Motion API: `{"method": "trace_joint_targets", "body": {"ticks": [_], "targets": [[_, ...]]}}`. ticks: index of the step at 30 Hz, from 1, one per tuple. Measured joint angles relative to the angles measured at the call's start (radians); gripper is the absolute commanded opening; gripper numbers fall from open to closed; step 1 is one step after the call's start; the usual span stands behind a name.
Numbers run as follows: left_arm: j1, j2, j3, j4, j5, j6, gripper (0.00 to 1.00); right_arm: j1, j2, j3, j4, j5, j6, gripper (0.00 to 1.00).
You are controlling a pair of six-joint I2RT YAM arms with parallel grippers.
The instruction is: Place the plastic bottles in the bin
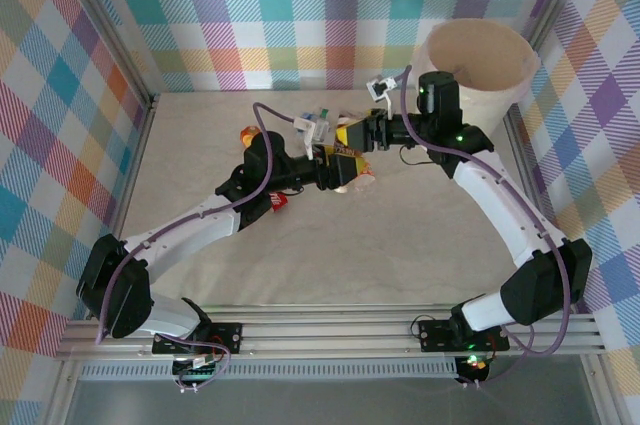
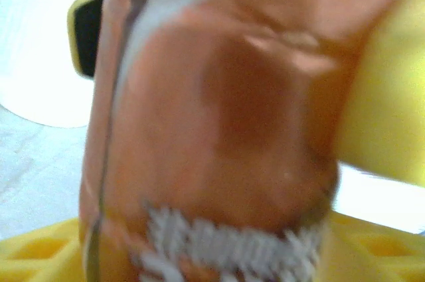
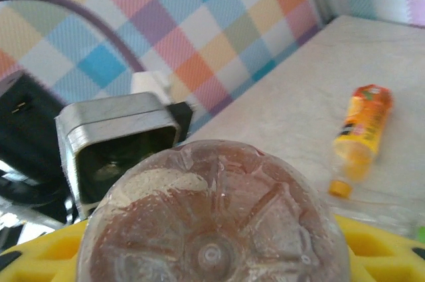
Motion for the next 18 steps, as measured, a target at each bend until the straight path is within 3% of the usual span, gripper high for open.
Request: {"method": "trace_joint_targets", "body": {"ticks": [5, 18], "targets": [[0.0, -0.03, -0.014, -0.072, -0.087, 0.023, 1.0, -0.026, 0.0, 0.066, -0.067, 0.2, -0.006, 0.51], [0.001, -0.236, -0.152, -0.211, -0.429, 0.032, 1.0, -0.201, 0.106, 0.376, -0.18, 0.681, -0.067, 0.53]]}}
